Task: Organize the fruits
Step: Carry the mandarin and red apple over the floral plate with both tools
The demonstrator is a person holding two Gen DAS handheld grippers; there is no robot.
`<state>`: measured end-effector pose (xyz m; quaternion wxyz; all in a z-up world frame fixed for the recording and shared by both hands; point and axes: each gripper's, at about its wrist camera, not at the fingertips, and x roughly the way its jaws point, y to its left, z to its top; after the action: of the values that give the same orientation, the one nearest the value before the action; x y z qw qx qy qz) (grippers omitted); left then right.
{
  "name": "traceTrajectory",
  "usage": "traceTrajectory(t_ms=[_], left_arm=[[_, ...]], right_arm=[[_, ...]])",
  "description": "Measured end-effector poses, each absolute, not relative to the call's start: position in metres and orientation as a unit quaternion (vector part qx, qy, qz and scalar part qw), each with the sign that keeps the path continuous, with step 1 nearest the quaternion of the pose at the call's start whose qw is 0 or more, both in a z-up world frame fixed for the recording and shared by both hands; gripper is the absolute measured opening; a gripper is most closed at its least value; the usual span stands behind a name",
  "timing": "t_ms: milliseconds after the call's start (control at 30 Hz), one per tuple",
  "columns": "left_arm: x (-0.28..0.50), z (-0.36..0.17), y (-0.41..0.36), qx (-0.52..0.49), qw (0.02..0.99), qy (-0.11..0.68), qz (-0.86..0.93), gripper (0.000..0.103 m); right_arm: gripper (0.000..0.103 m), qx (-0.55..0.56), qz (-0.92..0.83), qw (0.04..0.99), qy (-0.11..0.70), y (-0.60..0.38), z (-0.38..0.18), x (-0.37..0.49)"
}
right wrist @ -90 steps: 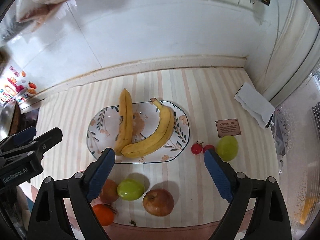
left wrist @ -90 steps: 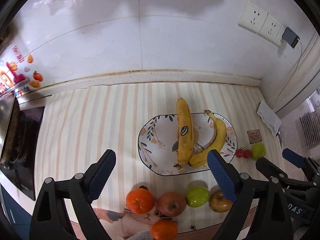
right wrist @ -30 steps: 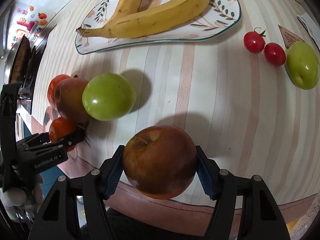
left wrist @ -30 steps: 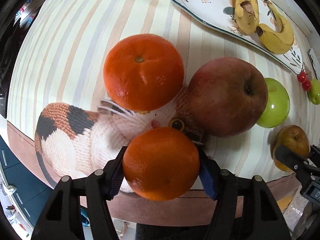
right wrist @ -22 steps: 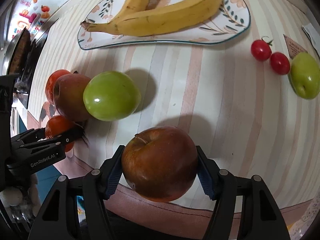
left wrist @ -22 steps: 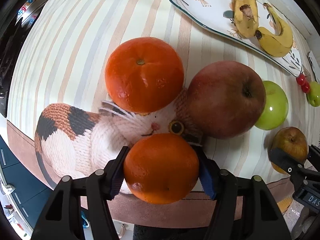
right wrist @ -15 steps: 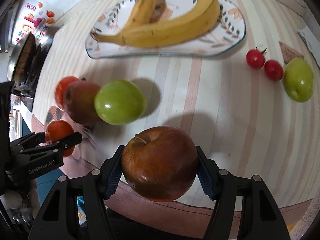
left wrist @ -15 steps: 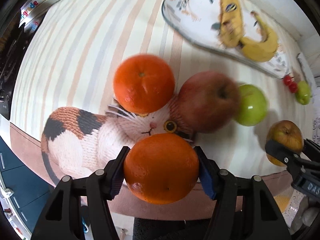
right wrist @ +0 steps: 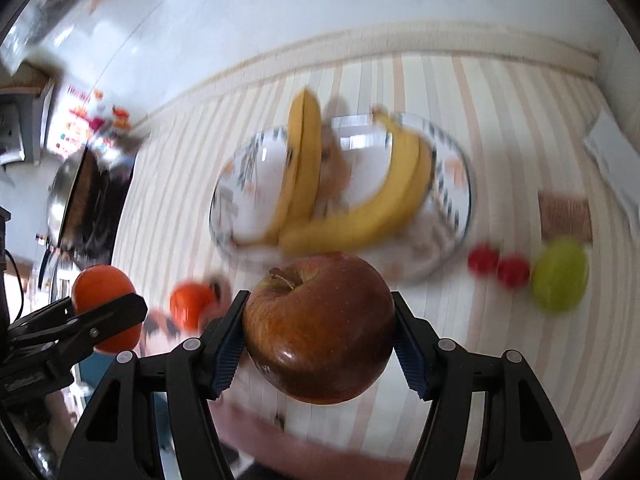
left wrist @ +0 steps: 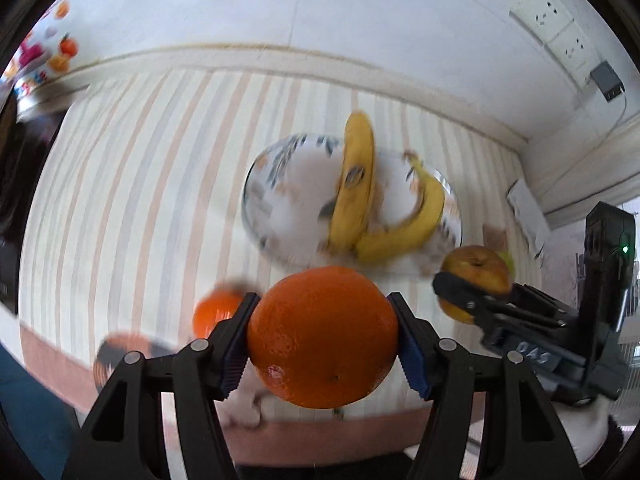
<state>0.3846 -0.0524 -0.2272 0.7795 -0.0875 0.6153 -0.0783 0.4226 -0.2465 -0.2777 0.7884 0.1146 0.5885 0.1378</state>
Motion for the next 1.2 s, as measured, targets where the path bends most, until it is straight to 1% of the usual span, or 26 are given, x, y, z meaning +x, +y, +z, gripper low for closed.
traceTrajectory(t_ms=[200, 433, 633, 1000, 1200], left_arm=[[0.461, -0.26, -0.054, -0.073, 0.764, 0.636, -0.073, 0.061], [0.515, -0.309, -0.052, -0.062, 0.723, 0.685, -0.069, 0.061], [0.531, -0.328, -0.053, -0.062, 0.706, 0.702, -0.073, 0.061], [0.534, -0.355, -0.064, -0.044, 0.675, 0.732, -0.078, 0.062], [0.532, -0.353, -0.07, -0.03, 0.684, 0.724, -0.077, 0.062]], right_arm=[[0.069, 0.065, 0.12, 0.803, 0.581, -0.227, -0.286, 0.49], [0.069, 0.015, 0.116, 0.783, 0.611, -0.206, -0.317, 0.534], [0.069, 0.008, 0.118, 0.764, 0.635, -0.201, -0.336, 0.548], [0.07, 0.011, 0.113, 0.753, 0.648, -0.204, -0.343, 0.555], [0.07, 0.013, 0.109, 0.758, 0.643, -0.207, -0.34, 0.554]])
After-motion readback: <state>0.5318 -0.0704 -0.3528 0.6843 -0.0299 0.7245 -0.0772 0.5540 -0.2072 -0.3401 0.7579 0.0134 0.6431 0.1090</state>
